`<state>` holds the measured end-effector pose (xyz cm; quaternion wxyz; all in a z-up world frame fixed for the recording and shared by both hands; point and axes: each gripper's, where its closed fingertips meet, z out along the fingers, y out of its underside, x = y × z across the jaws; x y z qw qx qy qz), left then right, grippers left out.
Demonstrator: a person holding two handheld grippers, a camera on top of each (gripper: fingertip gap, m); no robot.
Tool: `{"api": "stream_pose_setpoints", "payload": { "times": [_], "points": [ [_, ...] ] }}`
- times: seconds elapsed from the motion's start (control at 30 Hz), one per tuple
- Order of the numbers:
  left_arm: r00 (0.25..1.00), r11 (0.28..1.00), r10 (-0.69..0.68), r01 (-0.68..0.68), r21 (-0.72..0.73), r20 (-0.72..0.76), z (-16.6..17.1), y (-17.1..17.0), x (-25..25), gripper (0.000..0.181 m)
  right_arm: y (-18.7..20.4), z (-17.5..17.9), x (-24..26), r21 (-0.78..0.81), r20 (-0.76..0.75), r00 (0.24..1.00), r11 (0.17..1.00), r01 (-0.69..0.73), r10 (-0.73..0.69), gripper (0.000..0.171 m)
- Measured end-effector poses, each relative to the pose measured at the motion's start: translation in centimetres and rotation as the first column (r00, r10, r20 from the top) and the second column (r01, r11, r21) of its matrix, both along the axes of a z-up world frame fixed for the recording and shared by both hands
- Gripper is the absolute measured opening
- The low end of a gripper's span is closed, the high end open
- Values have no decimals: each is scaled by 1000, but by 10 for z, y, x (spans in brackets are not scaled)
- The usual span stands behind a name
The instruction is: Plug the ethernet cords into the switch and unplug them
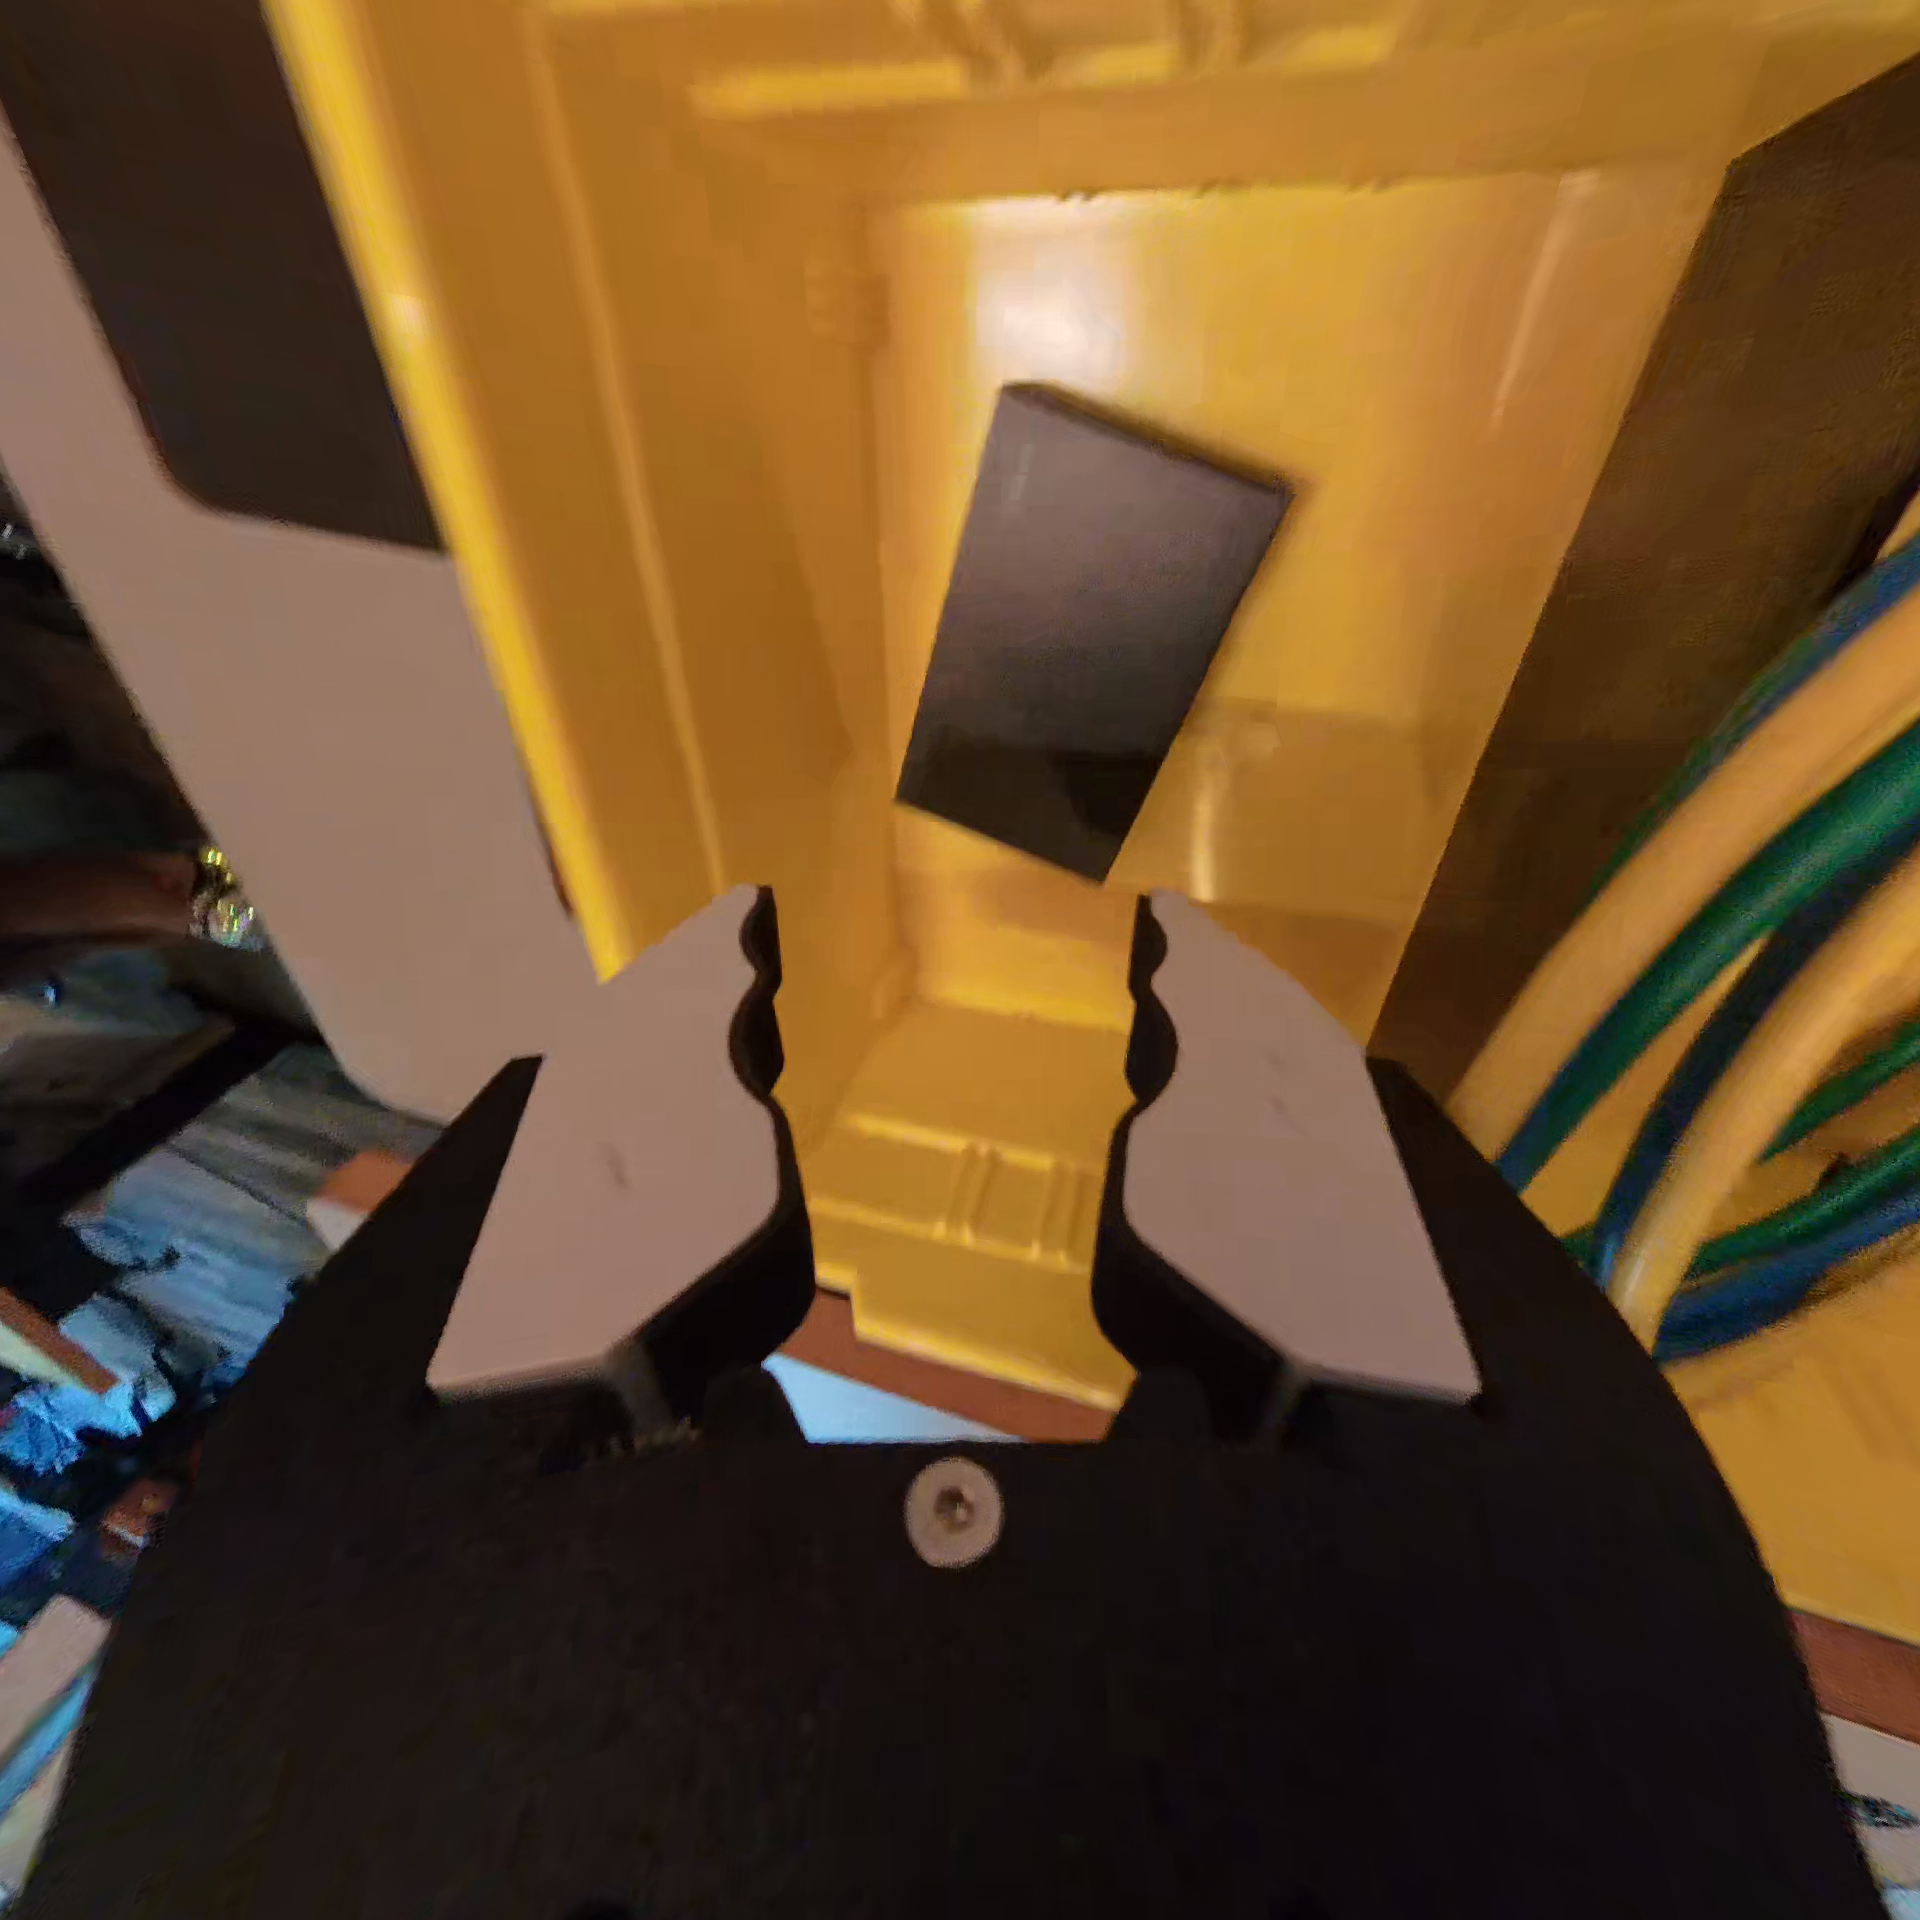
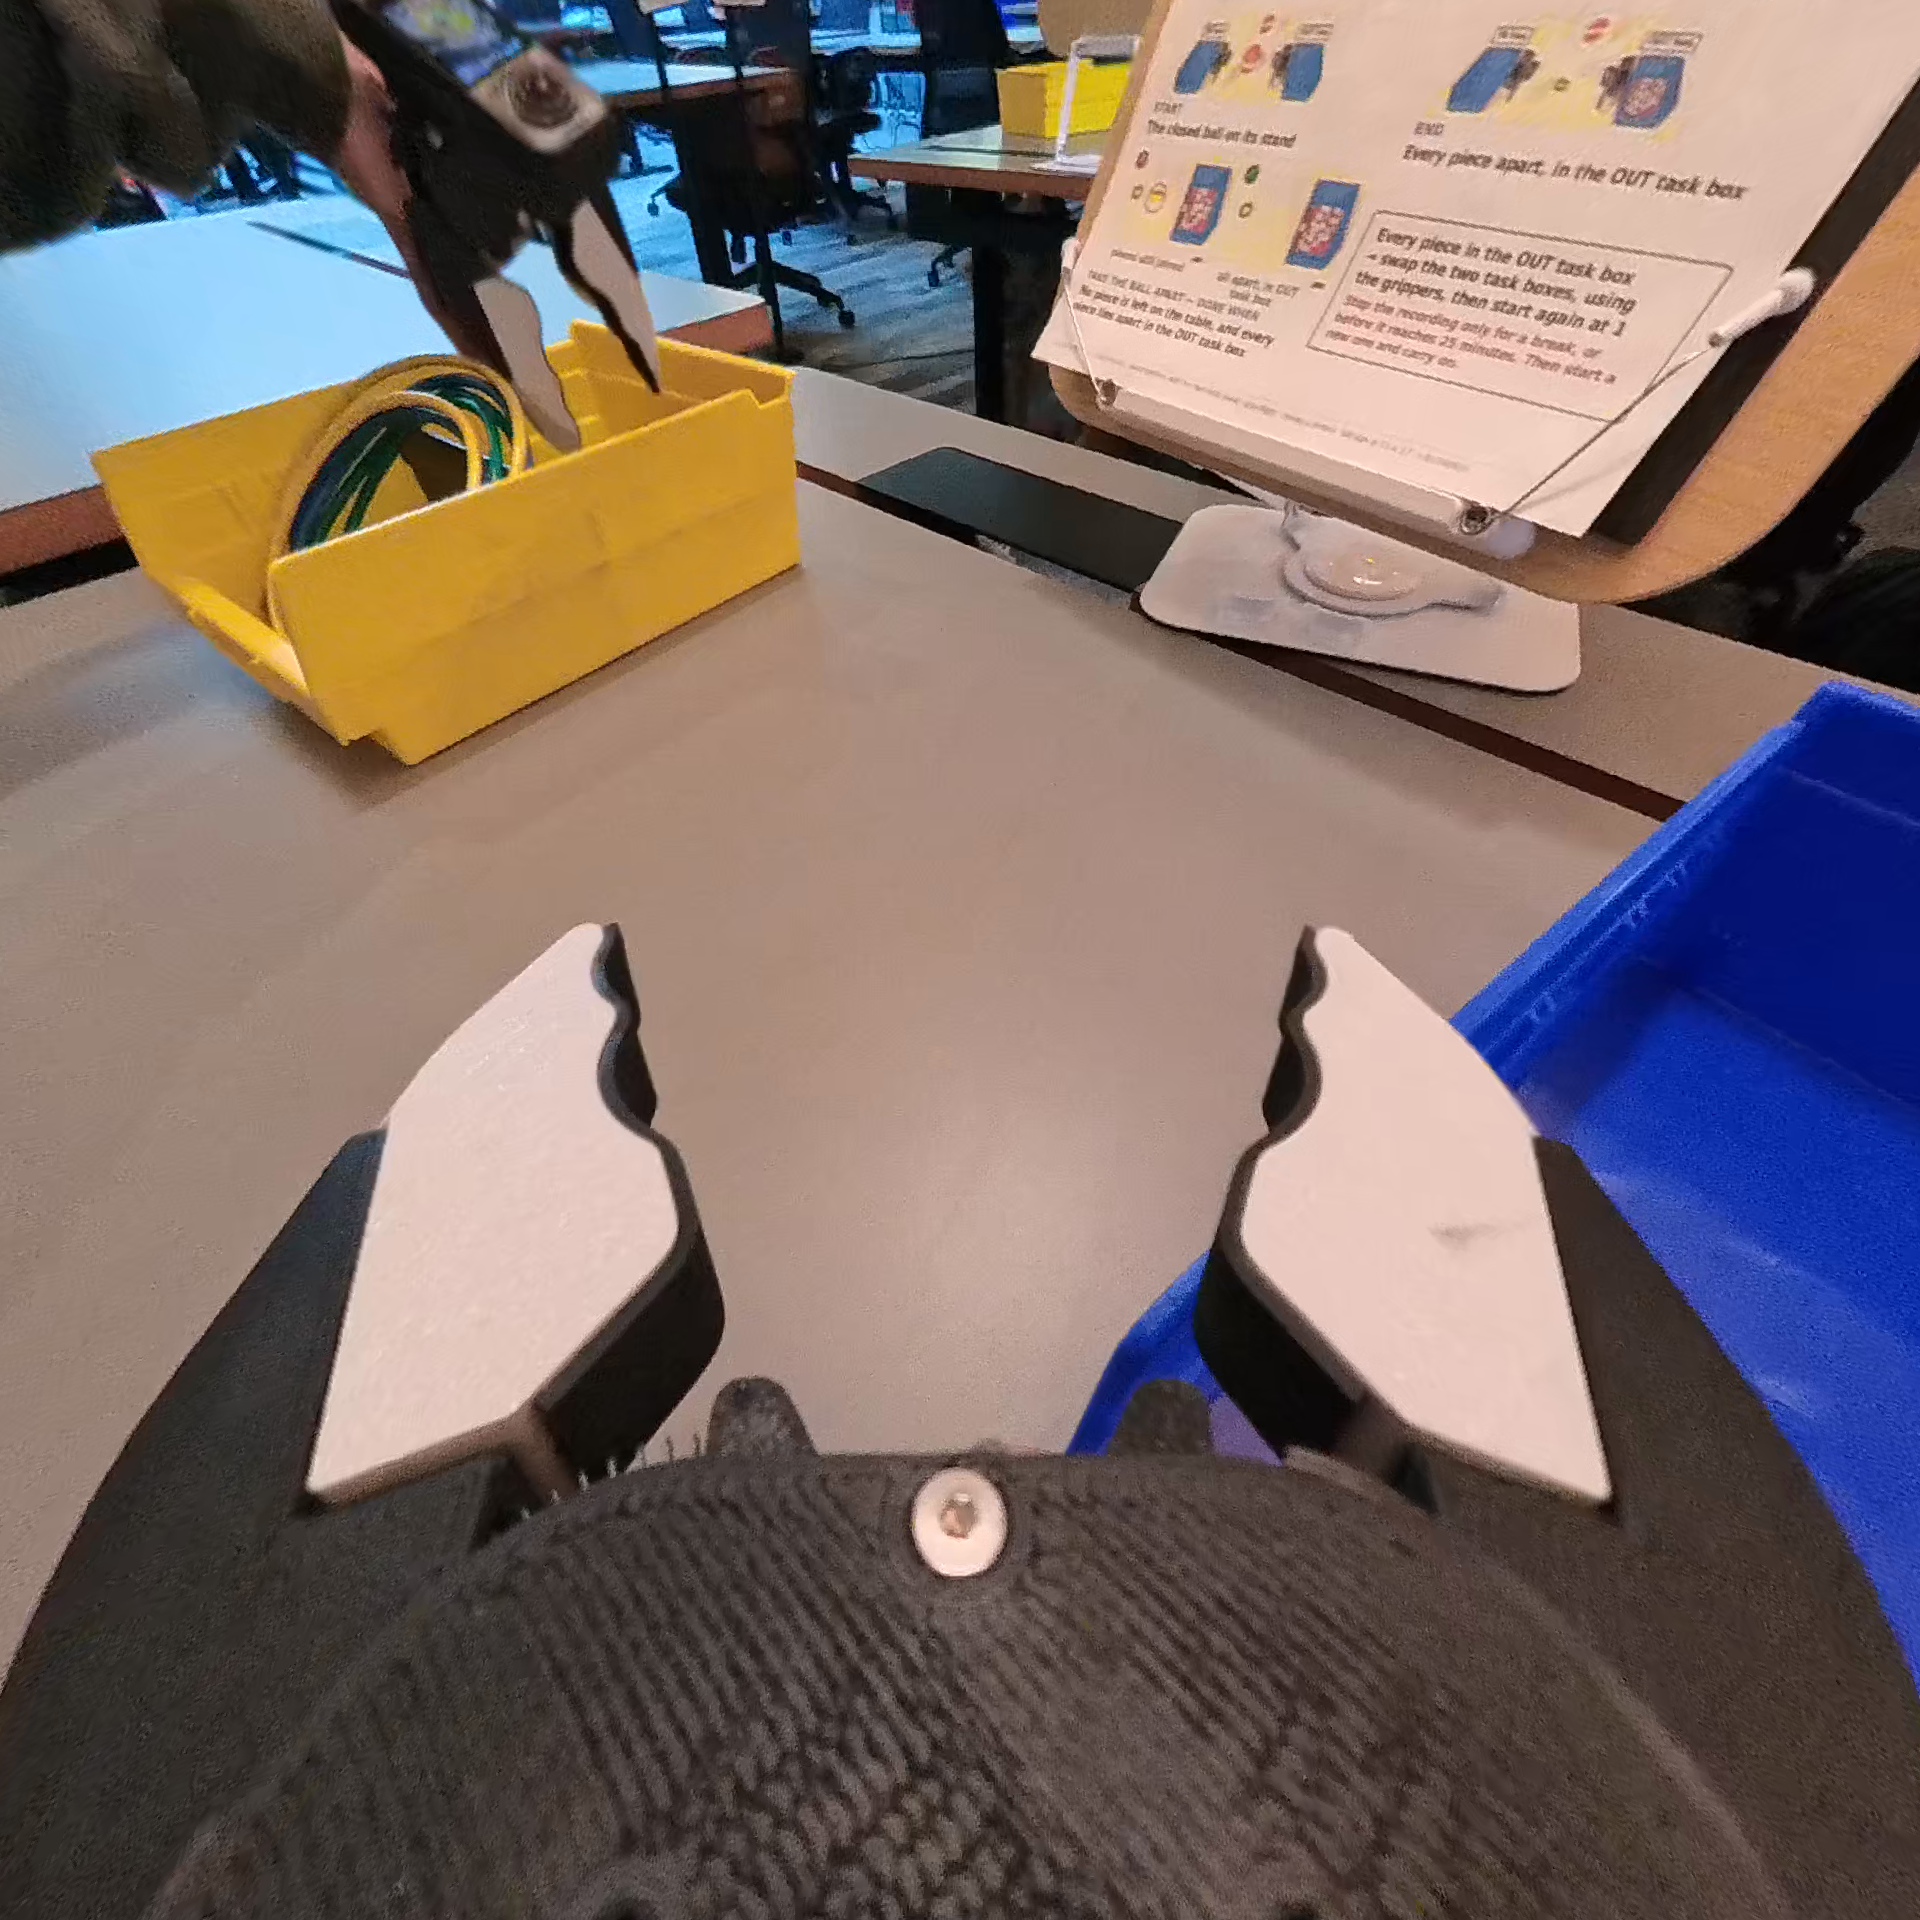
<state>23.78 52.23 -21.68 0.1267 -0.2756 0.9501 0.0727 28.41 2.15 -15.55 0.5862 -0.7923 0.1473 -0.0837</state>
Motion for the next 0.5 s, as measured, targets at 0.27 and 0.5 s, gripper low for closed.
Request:
{"api": "stream_pose_setpoints", "payload": {
  "times": [0.27,0.5],
  "points": [
    [985,996,-73,79,32,-154,-51,-17,4,76,4,-24,2,-81,-7,1000,997,-15,15,117],
    [986,986,-133,141,88,-96,-64,-4,6,58,1,-12,3,-36,18,1000,999,-11,12,111]
  ]
}}
